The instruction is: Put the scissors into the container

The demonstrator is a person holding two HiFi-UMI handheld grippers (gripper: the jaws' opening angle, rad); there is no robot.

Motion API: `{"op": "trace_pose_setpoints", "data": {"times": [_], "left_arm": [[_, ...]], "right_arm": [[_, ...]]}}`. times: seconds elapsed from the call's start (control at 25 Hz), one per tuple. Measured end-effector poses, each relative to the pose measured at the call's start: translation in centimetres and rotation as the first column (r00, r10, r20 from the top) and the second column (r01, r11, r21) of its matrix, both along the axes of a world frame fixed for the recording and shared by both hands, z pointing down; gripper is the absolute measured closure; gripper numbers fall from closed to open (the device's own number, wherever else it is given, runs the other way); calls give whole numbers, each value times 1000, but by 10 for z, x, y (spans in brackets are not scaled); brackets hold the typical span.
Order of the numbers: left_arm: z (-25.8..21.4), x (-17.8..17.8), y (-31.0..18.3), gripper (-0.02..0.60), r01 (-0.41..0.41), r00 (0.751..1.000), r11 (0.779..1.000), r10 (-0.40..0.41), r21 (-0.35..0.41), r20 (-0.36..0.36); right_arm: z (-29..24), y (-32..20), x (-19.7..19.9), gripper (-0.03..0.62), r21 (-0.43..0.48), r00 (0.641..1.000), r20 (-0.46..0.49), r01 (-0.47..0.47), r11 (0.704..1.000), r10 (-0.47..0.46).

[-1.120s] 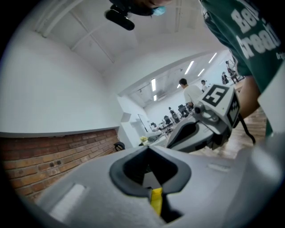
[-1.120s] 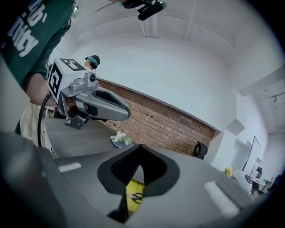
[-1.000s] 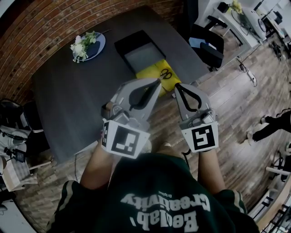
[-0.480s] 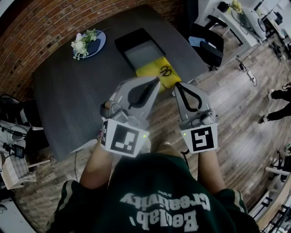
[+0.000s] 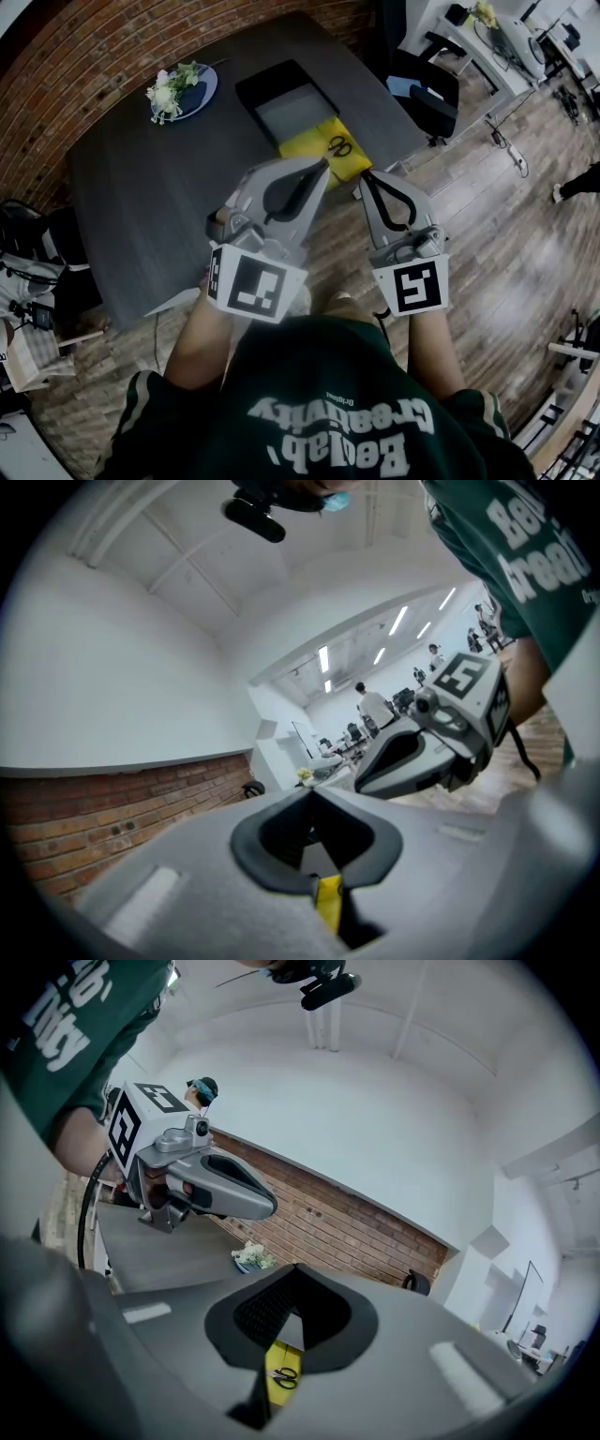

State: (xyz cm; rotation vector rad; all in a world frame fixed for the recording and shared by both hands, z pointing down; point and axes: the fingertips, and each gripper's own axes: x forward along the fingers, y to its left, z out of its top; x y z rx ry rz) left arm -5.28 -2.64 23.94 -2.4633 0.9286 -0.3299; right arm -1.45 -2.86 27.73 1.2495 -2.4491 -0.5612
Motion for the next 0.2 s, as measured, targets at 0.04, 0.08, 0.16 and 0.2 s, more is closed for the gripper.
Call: {"op": "trace_pose_setpoints", "data": {"times": [0.04, 0.08, 0.16, 0.2], "left_arm": [[0, 0, 0, 580, -1, 1000, 1000, 1, 0, 1], [0, 0, 0, 580, -1, 1000, 1000, 1, 0, 1], [0, -1, -1, 580, -2, 1000, 1000, 2, -1, 2], [0, -2, -2, 580, -2, 1000, 1000, 2, -2, 2]], "right_arm": [[0, 0, 0, 588, 1, 1000, 2, 0, 1000, 0], [-1, 0, 0, 588, 1, 1000, 3, -1, 1000, 1], [-1, -1, -2, 588, 0, 1000, 2, -2, 1000, 2], [-1, -2, -2, 588, 1, 1000, 1, -3, 1000, 3]]}}
